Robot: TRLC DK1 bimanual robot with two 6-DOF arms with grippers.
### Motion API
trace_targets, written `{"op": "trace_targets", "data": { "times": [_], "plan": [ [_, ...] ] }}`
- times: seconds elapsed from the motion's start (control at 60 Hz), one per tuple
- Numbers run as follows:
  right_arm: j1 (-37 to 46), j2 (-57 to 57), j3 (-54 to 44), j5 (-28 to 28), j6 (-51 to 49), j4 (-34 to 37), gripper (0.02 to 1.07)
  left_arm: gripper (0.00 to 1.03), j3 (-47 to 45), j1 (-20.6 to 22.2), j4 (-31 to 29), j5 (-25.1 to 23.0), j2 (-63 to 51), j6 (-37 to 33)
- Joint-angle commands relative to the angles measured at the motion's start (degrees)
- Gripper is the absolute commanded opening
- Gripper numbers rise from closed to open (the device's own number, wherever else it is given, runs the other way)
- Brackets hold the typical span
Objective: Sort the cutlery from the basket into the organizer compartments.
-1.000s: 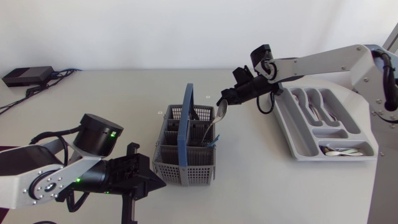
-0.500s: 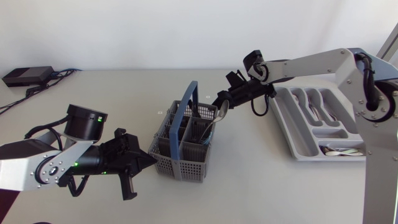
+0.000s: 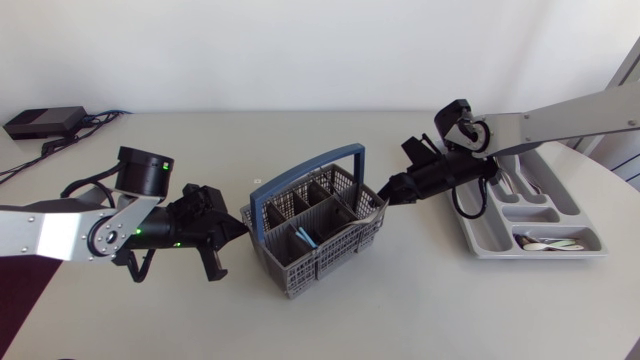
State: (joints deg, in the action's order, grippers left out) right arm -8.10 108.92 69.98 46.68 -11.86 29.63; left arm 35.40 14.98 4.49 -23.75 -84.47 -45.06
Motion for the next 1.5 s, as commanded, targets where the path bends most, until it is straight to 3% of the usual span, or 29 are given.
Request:
{"op": "trace_targets", "data": {
  "times": [0.0,0.217,0.867,1.033,1.167,1.333,1.483],
  "plan": [
    [-0.69,-3.46,-4.41,0.61,-0.97,0.70,0.07,0.04,3.45,-0.22,2.01,-0.51,-3.69,0.06],
    [-2.36,-6.97,-9.95,-1.50,1.57,-2.47,0.07,0.04,10.22,-1.62,2.89,-0.77,-10.98,0.15],
    [-6.14,-7.32,-7.05,-8.27,8.52,-7.04,0.07,0.04,17.78,-5.58,3.68,-0.77,-18.37,0.94],
    [-5.53,-11.01,-10.74,-13.01,8.34,-9.94,0.07,0.04,13.65,-8.22,3.68,-1.30,-13.36,0.32],
    [-4.21,-14.71,-12.76,-13.63,7.73,-10.38,0.08,0.05,8.11,-10.24,3.24,-2.00,-5.09,-0.21],
    [-3.33,-20.77,-16.01,-14.77,5.44,-9.94,0.26,0.20,1.87,-11.12,-3.96,-5.26,9.85,-1.00],
    [-3.68,-25.60,-18.91,-15.65,4.21,-9.24,0.41,0.29,-1.38,-8.30,-9.85,-5.78,19.25,-1.00]
  ]
}}
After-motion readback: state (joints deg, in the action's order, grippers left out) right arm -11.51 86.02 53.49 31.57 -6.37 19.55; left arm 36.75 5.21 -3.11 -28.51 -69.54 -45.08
